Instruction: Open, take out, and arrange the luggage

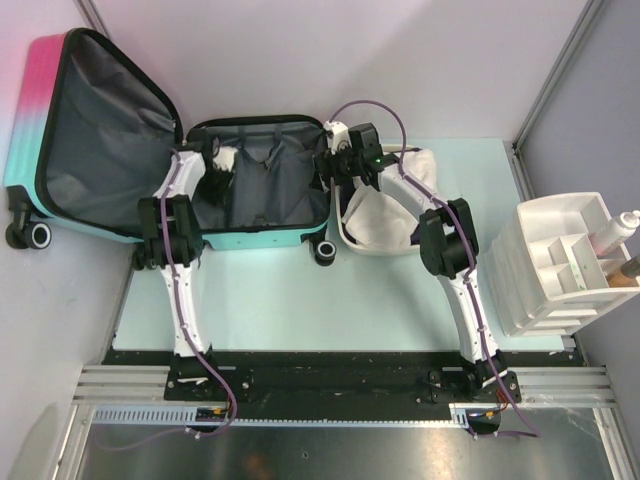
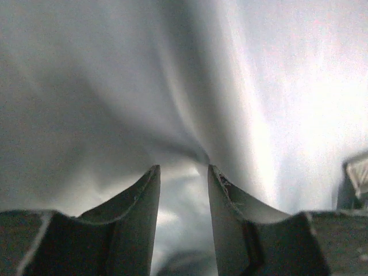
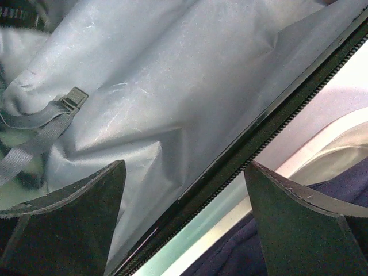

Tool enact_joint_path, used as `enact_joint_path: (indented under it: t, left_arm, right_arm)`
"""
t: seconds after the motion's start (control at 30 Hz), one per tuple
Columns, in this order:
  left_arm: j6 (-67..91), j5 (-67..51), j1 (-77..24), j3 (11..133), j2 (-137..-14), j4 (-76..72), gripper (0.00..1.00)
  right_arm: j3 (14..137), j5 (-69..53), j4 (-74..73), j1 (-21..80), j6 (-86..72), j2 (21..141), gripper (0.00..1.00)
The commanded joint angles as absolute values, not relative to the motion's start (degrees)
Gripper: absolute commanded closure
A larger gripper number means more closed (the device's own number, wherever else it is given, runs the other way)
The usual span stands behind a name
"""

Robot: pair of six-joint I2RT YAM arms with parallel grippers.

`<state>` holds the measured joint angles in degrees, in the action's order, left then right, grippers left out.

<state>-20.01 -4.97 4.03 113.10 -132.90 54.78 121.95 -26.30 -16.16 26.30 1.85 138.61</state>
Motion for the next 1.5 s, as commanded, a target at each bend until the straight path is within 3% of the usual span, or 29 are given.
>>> enact_joint_path:
  t: [0.0, 0.13, 0.27, 0.43, 0.67, 0.87, 1.27, 1.47]
  left_arm:
    - [-16.17, -6.59, 4.13, 133.21, -137.80, 52.65, 0.56]
    - [-16.43, -6.59, 4.04, 141.94, -140.63, 51.77, 0.55]
    - [-16.87, -14.92, 4.48, 136.43, -135.28, 50.98, 0.53]
    - [-15.48, -14.86, 4.48, 129.38, -128.24, 48.43, 0.42]
    - [-13.62, -15.29, 6.50, 134.37, -125.59, 46.15, 0.30]
    - [-12.31, -11.52, 8.26, 143.26, -129.55, 43.60, 0.23]
    - [-10.02, -6.69, 10.55, 142.82, -131.92, 37.54, 0.18]
    - [-9.83, 2.54, 11.69, 142.82, -135.17, 34.28, 0.15]
  right_arm:
    - [119.09, -23.11, -24.08, 23.38, 4.83, 137.64, 0.11]
    - [118.83, -23.64, -24.43, 22.94, 5.71, 137.64, 0.13]
    - [118.83, -24.52, -24.26, 22.68, 5.80, 137.46, 0.11]
    - [120.40, -21.98, -21.63, 22.50, 1.94, 137.29, 0.05]
    - [124.36, -16.09, -12.06, 22.32, -5.27, 137.02, 0.06]
    - [130.33, -14.59, -6.42, 23.20, -7.47, 142.28, 0.07]
    - [139.30, -12.04, -1.23, 25.49, -6.33, 151.78, 0.11]
    - [140.63, -12.22, 1.40, 27.07, -4.66, 154.69, 0.19]
